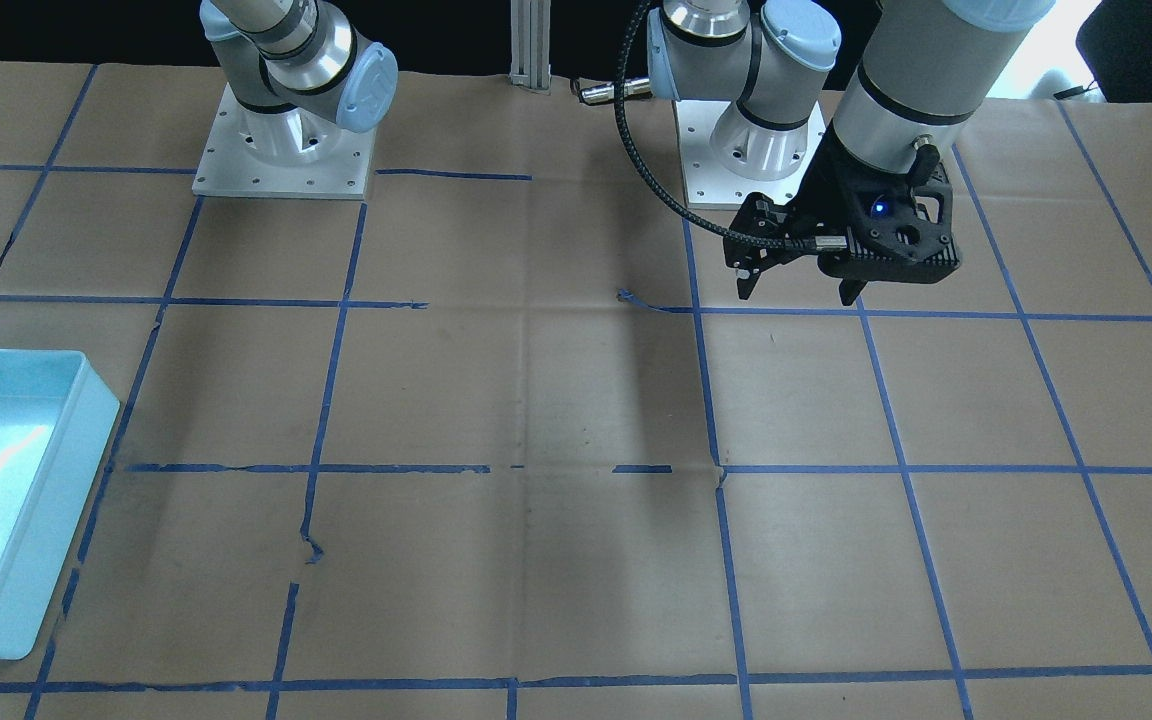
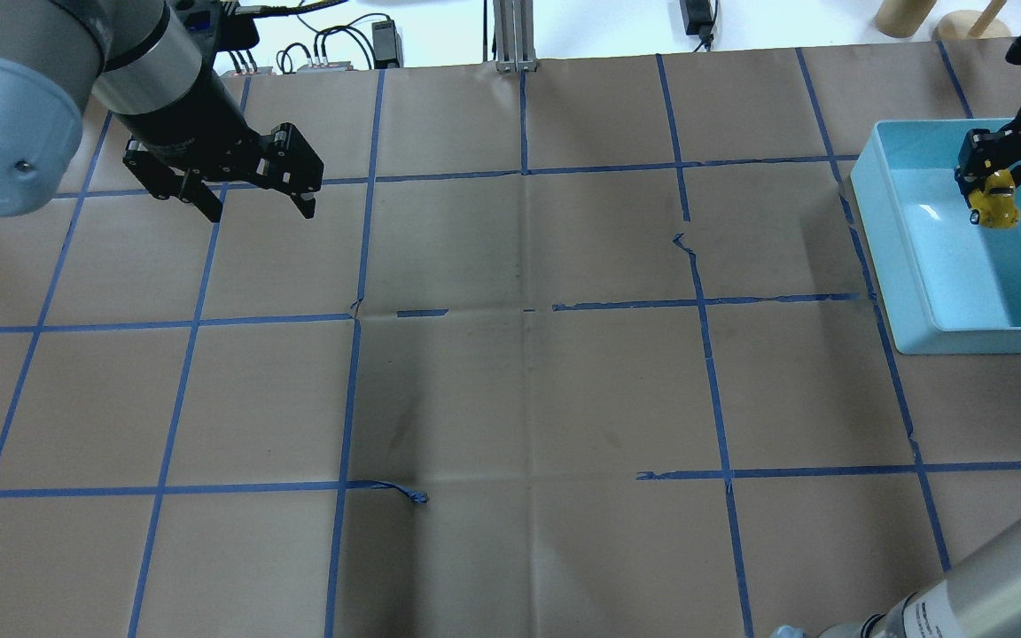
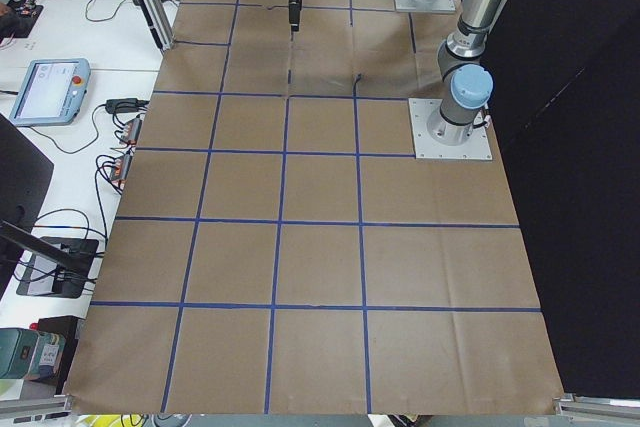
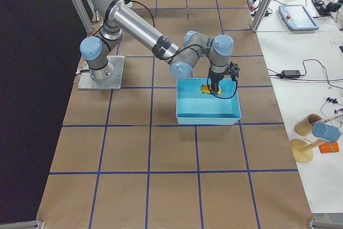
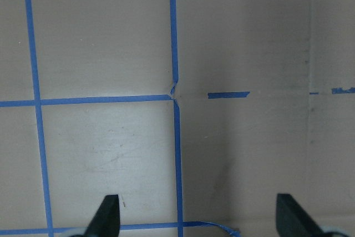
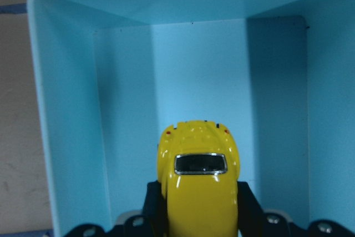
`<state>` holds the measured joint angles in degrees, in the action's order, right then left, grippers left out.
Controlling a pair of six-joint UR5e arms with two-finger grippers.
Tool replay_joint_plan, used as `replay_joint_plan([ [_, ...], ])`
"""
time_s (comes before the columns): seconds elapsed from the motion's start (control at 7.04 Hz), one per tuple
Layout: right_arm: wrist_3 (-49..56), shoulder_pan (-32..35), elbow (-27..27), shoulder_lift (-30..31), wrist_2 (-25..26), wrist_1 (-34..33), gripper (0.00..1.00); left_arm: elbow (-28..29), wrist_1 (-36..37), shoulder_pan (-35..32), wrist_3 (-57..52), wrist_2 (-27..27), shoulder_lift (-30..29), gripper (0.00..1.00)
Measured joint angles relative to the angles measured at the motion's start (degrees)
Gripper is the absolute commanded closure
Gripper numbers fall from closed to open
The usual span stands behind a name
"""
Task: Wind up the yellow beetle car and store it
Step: 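Lower the car into the blue bin and open the right gripper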
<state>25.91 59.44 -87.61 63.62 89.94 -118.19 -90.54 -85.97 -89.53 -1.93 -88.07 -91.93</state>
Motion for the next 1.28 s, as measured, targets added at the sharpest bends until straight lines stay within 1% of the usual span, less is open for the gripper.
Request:
replay_joint_plan([
  [0.14, 1.4, -0.7, -0.8, -0.8, -0.1, -1.0, 0.74, 0.0, 0.0, 0.0, 0.0, 0.0, 0.0, 0.01],
  [0.28, 2.2, -1.2, -2.1, -1.2, -0.1, -2.1, 0.69, 0.1, 0.0, 0.0, 0.0, 0.0, 0.0, 0.01],
  [0.43, 2.6, -1.6, -3.4, -1.3, 0.0, -3.7, 0.67, 0.1, 0.0, 0.0, 0.0, 0.0, 0.0, 0.01],
  [0.71, 2.7, -1.9, -6.0, -1.3, 0.2, -5.9, 0.56, 0.1, 0.0, 0.0, 0.0, 0.0, 0.0, 0.01],
  [0.85, 2.7, -2.0, -7.1, -1.4, 0.3, -7.4, 0.35, 0.1, 0.0, 0.0, 0.0, 0.0, 0.0, 0.01],
  [0.99, 2.5, -2.1, -8.0, -1.8, 0.3, -9.2, 0.01, 0.1, 0.0, 0.0, 0.0, 0.0, 0.0, 0.01],
  [1.28, 1.9, -2.1, -8.8, -3.1, 0.2, -14.4, 0.00, 0.1, 0.0, 0.0, 0.0, 0.0, 0.0, 0.01],
])
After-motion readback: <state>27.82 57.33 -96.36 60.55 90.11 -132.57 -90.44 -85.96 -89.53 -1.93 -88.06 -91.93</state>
